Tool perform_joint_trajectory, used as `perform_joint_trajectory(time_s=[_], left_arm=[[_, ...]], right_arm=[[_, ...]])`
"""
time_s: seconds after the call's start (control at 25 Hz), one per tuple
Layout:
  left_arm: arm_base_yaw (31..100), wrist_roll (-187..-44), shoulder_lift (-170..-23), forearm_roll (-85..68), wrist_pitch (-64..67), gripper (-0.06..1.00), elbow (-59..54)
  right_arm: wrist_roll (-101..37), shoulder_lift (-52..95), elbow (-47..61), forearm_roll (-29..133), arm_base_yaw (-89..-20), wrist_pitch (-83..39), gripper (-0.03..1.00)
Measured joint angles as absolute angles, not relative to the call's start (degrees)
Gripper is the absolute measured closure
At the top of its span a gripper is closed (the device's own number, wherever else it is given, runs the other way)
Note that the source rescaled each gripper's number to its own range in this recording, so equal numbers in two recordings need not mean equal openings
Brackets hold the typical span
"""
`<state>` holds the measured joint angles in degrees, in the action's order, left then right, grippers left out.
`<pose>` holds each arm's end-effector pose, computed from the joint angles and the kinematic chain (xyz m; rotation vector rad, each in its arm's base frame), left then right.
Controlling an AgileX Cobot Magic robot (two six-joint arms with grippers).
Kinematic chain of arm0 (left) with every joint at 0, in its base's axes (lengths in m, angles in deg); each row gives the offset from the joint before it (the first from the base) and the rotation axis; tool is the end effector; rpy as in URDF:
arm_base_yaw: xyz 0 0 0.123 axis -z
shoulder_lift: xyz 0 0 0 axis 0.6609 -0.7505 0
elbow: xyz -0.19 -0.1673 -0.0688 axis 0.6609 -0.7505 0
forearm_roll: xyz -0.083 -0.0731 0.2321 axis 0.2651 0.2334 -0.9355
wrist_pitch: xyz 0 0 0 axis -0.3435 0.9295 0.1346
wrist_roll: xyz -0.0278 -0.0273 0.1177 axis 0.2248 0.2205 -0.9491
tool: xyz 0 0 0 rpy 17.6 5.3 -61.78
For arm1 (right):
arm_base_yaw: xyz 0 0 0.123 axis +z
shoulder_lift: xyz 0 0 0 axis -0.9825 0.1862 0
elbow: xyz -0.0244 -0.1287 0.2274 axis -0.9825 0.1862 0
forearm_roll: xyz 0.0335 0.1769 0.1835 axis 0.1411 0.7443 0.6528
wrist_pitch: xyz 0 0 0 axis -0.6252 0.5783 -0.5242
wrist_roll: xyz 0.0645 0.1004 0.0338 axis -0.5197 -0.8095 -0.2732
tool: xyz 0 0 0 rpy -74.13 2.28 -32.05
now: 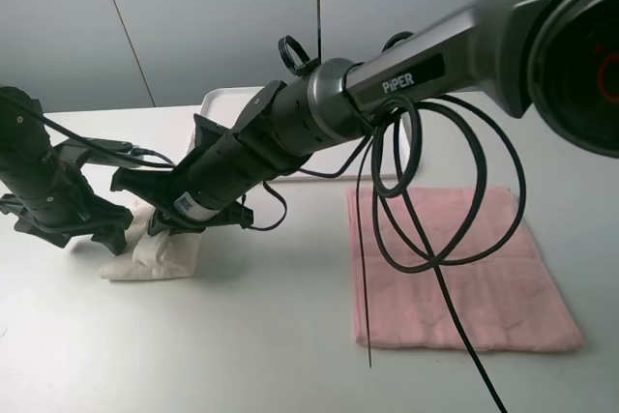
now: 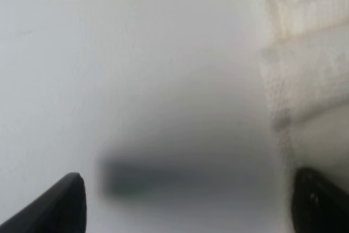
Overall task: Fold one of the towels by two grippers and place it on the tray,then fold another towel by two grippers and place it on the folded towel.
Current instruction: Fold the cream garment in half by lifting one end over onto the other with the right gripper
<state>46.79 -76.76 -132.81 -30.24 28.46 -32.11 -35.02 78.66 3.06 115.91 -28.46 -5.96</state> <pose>0.2989 -0.0196 0.0369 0.1860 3.0449 0.1030 0.2631 0.4030 0.0586 -0.2202 2.7687 1.1698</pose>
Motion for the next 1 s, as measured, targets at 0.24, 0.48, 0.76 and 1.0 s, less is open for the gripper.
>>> perform_joint_trajectory(time_s=[0.24, 0.48, 0.76, 1.0], left_arm=[[46.7, -76.8, -132.8, -29.7, 28.6, -0.04, -32.1], [46.7, -76.9, -132.8, -28.7, 29.1, -0.04, -32.1], [46.7, -77.1, -131.4, -28.3, 30.7, -0.04, -32.1], [46.7, -77.3, -129.9, -27.9, 31.5, -0.04, -32.1]], right_arm=[[-26.8, 79.0, 3.1, 124.7, -28.5, -5.7, 0.92], [-25.9, 79.0, 3.1, 125.4, -28.5, -5.7, 0.92], [-25.3, 79.0, 3.1, 125.4, -28.5, -5.7, 0.92], [-25.1, 79.0, 3.1, 125.3, -28.5, -5.7, 0.92]])
